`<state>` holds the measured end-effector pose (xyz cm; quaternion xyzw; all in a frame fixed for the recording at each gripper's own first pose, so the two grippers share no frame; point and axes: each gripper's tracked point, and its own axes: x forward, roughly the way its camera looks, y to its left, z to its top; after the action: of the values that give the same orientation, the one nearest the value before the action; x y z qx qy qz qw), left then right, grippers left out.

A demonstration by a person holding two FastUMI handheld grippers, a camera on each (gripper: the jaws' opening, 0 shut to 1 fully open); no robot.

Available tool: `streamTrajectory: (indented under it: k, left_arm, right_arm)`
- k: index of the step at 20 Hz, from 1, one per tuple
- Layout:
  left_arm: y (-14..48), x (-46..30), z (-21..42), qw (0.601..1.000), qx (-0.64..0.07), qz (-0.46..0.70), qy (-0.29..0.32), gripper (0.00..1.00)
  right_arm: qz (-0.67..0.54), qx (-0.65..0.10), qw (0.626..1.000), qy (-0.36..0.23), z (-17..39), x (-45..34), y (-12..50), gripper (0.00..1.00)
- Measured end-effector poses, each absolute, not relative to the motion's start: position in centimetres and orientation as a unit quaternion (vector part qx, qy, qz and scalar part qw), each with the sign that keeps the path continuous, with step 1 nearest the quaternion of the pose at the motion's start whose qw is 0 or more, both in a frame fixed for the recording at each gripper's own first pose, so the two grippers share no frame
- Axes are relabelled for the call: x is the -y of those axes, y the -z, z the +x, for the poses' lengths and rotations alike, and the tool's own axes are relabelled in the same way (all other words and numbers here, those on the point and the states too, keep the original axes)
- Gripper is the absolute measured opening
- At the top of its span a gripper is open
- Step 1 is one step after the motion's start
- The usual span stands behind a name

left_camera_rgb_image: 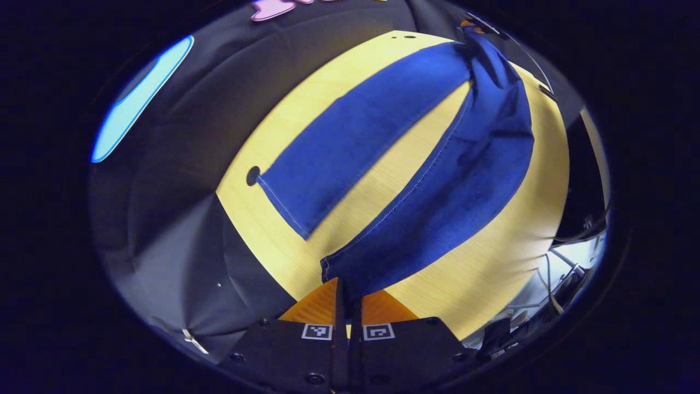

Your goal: Grasp the waist and the cuffs of the jeans and fold them to make the two legs overlap; first hold the waist and fold one-third of the jeans toward the cuffs, then hold the cuffs and fold the remaining one-third in the same direction to finish folding.

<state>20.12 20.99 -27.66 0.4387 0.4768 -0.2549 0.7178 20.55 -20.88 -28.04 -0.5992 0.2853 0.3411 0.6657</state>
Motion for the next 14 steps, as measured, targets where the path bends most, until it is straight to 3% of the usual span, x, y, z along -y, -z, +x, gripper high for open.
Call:
streamTrajectory:
  k: [3,5,9,10,11,13,14]
  left_arm:
    - [27.7,-19.5,25.4,0.735,-0.487,0.403,0.245,0.10]
    - [28.3,-17.9,30.5,0.770,-0.471,0.365,0.226,0.07]
    - [30.7,-16.5,36.7,0.810,-0.470,0.301,0.179,0.14]
    - [31.6,-16.2,38.5,0.830,-0.458,0.271,0.167,0.18]
    - [31.4,-16.2,39.5,0.848,-0.442,0.251,0.152,0.46]
    - [30.6,-16.2,40.0,0.878,-0.417,0.202,0.121,1.00]
    - [30.4,-16.0,40.2,0.891,-0.400,0.185,0.107,0.94]
  right_arm:
    - [-0.557,-0.341,0.694,-0.304,25.0,22.1,30.8,0.07]
    - [-0.525,-0.368,0.715,-0.277,27.7,22.3,33.0,0.07]
    - [-0.423,-0.456,0.754,-0.210,32.3,23.1,38.8,0.08]
    - [-0.391,-0.474,0.765,-0.193,32.9,23.4,40.2,0.10]
    - [-0.370,-0.488,0.773,-0.166,33.4,24.1,40.7,0.11]
    - [-0.318,-0.499,0.796,-0.124,33.5,24.5,39.9,0.59]
    - [-0.284,-0.494,0.815,-0.107,33.6,24.5,39.1,0.82]
